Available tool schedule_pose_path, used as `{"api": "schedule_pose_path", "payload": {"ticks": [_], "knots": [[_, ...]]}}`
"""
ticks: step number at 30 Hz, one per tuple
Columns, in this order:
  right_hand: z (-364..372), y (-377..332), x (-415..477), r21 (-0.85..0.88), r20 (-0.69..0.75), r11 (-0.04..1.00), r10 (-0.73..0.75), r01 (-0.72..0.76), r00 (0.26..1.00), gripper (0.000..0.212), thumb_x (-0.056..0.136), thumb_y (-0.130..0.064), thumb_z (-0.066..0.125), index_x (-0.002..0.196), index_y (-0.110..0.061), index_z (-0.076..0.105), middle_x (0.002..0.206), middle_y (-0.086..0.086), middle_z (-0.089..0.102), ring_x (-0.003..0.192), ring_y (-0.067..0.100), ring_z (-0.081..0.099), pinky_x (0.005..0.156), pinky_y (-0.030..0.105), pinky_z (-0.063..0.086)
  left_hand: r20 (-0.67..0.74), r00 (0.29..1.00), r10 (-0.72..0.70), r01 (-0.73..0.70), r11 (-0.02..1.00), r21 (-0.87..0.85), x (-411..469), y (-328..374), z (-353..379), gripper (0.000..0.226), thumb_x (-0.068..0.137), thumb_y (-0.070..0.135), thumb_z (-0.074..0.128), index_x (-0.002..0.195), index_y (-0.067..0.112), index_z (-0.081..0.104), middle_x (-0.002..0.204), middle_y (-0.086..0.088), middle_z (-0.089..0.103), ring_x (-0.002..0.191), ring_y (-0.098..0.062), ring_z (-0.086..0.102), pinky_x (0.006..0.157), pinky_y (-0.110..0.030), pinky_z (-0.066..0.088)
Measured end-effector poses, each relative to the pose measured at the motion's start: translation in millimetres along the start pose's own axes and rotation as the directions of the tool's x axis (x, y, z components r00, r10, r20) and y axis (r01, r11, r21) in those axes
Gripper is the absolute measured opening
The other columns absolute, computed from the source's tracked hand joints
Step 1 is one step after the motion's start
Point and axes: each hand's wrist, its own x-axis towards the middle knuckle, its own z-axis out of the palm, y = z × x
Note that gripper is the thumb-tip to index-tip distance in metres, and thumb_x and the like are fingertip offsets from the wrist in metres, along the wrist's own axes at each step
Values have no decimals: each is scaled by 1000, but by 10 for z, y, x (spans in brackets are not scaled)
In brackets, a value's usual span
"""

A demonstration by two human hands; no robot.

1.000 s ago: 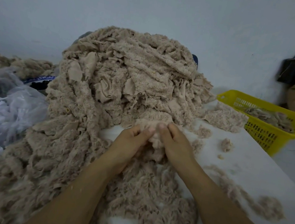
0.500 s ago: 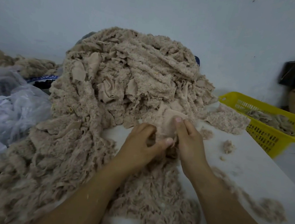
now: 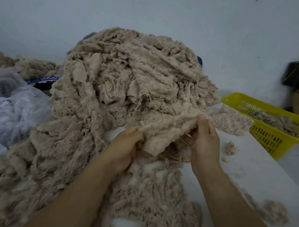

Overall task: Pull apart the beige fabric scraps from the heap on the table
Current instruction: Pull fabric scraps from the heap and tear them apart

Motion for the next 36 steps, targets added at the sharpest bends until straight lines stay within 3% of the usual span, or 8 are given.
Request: {"api": "schedule_pose_path", "payload": {"ticks": [6, 11, 15, 22, 26, 30, 34, 36], "knots": [[2, 19, -4, -30, 25, 999, 17, -16, 1000, 38, 100, -43, 53, 126, -16, 63, 133, 5, 62, 122, 24, 59, 106, 51, 46, 123, 992, 21, 28, 923, -384, -15, 55, -75, 31, 79, 24, 68, 102, 7, 76, 104, -10, 73, 89, -19, 71, 79, -34, 60], [44, 21, -101, -198, 224, 975, -52, 98, 973, 41, 99, -36, 57, 59, -33, 63, 70, -6, 62, 69, 10, 60, 70, 31, 49, 161, 987, -23, 76, 939, -335, 22, 31, -70, 42, 85, 38, 63, 114, 9, 71, 113, -11, 71, 101, -24, 70, 88, -38, 57], [246, 31, -310, -452, 537, 832, -35, 323, 843, 30, 91, -43, 60, 62, -48, 61, 91, -39, 51, 80, -16, 52, 67, 5, 40, 355, 935, 5, 69, 978, -196, -47, 34, -22, 72, 94, 69, 32, 124, 16, 70, 133, -15, 64, 125, -26, 60, 94, -36, 54], [156, 158, -313, -566, 727, 674, 137, 474, 673, 35, 100, -24, 53, 67, -19, 42, 75, -3, 39, 63, 6, 38, 62, 26, 30, 35, 997, 71, -54, 930, -363, 13, 54, -61, 34, 76, 28, 70, 100, 5, 78, 104, -16, 74, 89, -24, 74, 70, -33, 61], [139, 149, -297, -584, 675, 701, 141, 408, 724, 42, 102, -42, 46, 75, -10, 47, 78, 0, 44, 66, 6, 43, 64, 24, 34, 62, 994, 92, -66, 939, -338, -15, 61, -48, 45, 83, 27, 66, 118, -1, 68, 113, -20, 71, 95, -27, 72, 78, -36, 62], [157, 130, -294, -503, 490, 853, 150, 138, 858, 51, 75, -86, 49, 86, -38, 64, 89, -25, 65, 85, -10, 61, 78, 15, 45, 131, 977, 169, -167, 986, -21, -58, -29, 45, 34, 84, 31, 70, 109, 7, 73, 104, -14, 76, 94, -25, 74, 74, -29, 59], [147, 158, -236, -333, 377, 942, 164, -32, 912, 31, 89, -54, 64, 101, -27, 73, 106, 4, 74, 104, 15, 69, 87, 30, 57, 206, 967, 149, -189, 963, 192, -107, -86, 122, 27, 89, 40, 63, 105, 22, 76, 110, -4, 76, 104, -20, 72, 86, -32, 56], [171, 97, -228, -260, 300, 964, 133, -54, 945, 40, 84, -51, 66, 106, -18, 68, 118, 24, 61, 115, 39, 58, 98, 53, 51, 232, 963, 140, -190, 959, 210, -109, -86, 109, 36, 86, 45, 62, 114, 24, 70, 116, -2, 74, 110, -21, 69, 97, -38, 52]]}}
